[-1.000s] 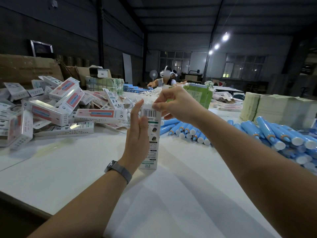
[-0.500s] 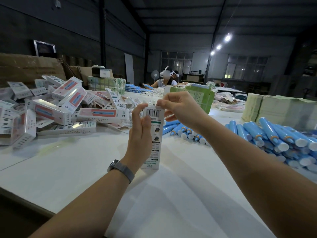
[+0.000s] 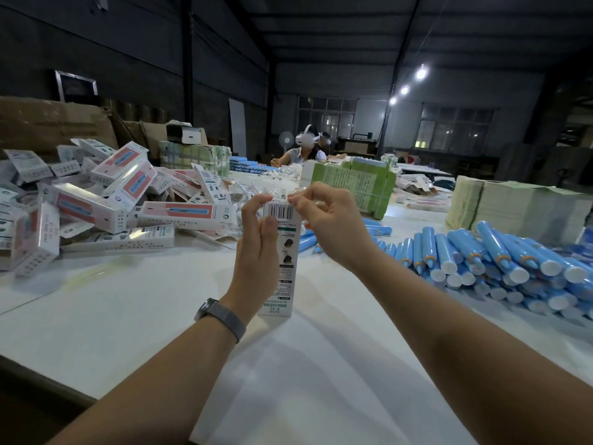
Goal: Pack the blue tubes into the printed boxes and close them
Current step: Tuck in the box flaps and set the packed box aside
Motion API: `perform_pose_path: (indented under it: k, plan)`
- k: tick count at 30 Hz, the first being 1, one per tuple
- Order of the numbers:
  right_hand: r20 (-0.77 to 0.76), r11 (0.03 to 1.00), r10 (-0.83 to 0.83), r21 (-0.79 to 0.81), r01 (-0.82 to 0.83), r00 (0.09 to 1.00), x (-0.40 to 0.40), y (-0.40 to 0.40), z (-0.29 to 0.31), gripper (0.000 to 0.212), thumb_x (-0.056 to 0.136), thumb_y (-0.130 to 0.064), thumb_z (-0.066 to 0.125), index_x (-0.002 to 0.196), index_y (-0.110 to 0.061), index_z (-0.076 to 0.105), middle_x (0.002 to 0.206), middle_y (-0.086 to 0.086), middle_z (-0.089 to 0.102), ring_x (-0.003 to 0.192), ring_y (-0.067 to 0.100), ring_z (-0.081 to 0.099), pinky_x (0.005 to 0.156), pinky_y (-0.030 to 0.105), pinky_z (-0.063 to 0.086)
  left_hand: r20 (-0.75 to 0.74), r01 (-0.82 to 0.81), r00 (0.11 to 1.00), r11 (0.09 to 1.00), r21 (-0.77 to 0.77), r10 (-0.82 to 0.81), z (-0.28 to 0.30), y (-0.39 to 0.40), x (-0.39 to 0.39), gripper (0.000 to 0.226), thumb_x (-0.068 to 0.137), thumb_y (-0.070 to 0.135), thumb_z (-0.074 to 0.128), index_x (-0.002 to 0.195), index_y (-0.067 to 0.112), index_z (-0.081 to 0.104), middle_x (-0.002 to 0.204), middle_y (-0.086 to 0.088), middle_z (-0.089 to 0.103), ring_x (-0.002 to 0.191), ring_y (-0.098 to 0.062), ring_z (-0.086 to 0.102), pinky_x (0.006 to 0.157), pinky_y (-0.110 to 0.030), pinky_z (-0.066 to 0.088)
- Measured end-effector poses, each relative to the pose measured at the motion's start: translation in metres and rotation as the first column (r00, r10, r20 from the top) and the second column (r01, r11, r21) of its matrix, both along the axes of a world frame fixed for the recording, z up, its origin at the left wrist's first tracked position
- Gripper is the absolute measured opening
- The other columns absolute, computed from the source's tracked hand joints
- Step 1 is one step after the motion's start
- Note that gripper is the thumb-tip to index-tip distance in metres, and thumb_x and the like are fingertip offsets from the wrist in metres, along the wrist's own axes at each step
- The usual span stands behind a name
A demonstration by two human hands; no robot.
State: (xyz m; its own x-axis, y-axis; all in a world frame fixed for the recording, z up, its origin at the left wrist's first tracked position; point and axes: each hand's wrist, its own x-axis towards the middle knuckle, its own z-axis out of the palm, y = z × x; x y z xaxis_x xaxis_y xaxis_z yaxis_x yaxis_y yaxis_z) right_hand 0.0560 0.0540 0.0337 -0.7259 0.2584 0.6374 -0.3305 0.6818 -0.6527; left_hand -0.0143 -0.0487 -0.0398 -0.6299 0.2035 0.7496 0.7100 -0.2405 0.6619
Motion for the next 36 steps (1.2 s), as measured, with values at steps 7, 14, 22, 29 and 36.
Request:
perform_pose_path:
  k: [7, 14, 22, 29, 36]
  plan:
    - [-0.055, 0.976, -0.132, 0.165, 0.140, 0.990, 0.000, -0.006, -0.006, 0.018, 0.097, -0.030, 0.056, 0.087, -0.016, 0.064, 0.098, -0.011, 0.067, 0.087, 0.011, 0.064, 0.080, 0.050, 0.054, -0.013, 0.007, 1.000, 1.000, 0.007, -0.007, 0.001, -0.001, 0.001, 0.021, 0.106, 0.036, 0.029, 0.123, 0.044, 0.037, 0.082, -0.018, 0.061, 0.068, -0.037, 0.059, 0.060, -0.056, 0.053]
    - [-0.102, 0.847, -0.271, 0.448, 0.287, 0.957, 0.005, -0.011, -0.022, 0.034, 0.094, -0.048, 0.057, 0.117, -0.024, 0.053, 0.118, -0.011, 0.059, 0.105, 0.015, 0.056, 0.078, 0.039, 0.048, 0.092, 0.154, 0.982, 0.978, 0.138, -0.167, 0.003, -0.001, 0.001, 0.032, 0.109, 0.028, 0.032, 0.115, 0.053, 0.050, 0.098, -0.026, 0.062, 0.074, -0.033, 0.060, 0.063, -0.046, 0.053]
    - [-0.167, 0.668, -0.372, 0.635, 0.388, 0.913, -0.002, -0.013, -0.028, 0.042, 0.099, -0.044, 0.048, 0.133, -0.021, 0.040, 0.130, -0.005, 0.053, 0.106, 0.023, 0.056, 0.065, 0.037, 0.048, 0.137, 0.171, 0.972, 0.974, 0.150, -0.192, 0.003, -0.004, -0.004, 0.033, 0.111, 0.026, 0.028, 0.121, 0.045, 0.052, 0.121, -0.014, 0.061, 0.106, -0.032, 0.064, 0.085, -0.046, 0.058]
    - [-0.083, 0.781, -0.323, 0.540, 0.315, 0.943, -0.001, -0.013, -0.043, 0.059, 0.092, -0.058, 0.044, 0.140, -0.027, 0.026, 0.145, -0.009, 0.031, 0.093, 0.023, 0.059, 0.061, 0.034, 0.040, 0.113, 0.263, 0.951, 0.945, 0.193, -0.288, 0.008, -0.003, 0.004, 0.026, 0.105, 0.030, 0.038, 0.124, 0.027, 0.054, 0.111, 0.010, 0.067, 0.103, -0.016, 0.067, 0.084, -0.029, 0.058]
    - [-0.019, 0.895, -0.285, 0.351, 0.274, 0.958, -0.008, -0.020, -0.035, 0.056, 0.089, -0.044, 0.062, 0.130, -0.020, 0.033, 0.124, -0.001, 0.040, 0.088, 0.022, 0.057, 0.071, 0.043, 0.053, 0.136, 0.321, 0.934, 0.943, 0.087, -0.331, -0.001, -0.005, 0.000, 0.043, 0.096, 0.047, 0.037, 0.139, 0.047, 0.035, 0.118, 0.012, 0.069, 0.103, -0.010, 0.070, 0.075, -0.027, 0.058]
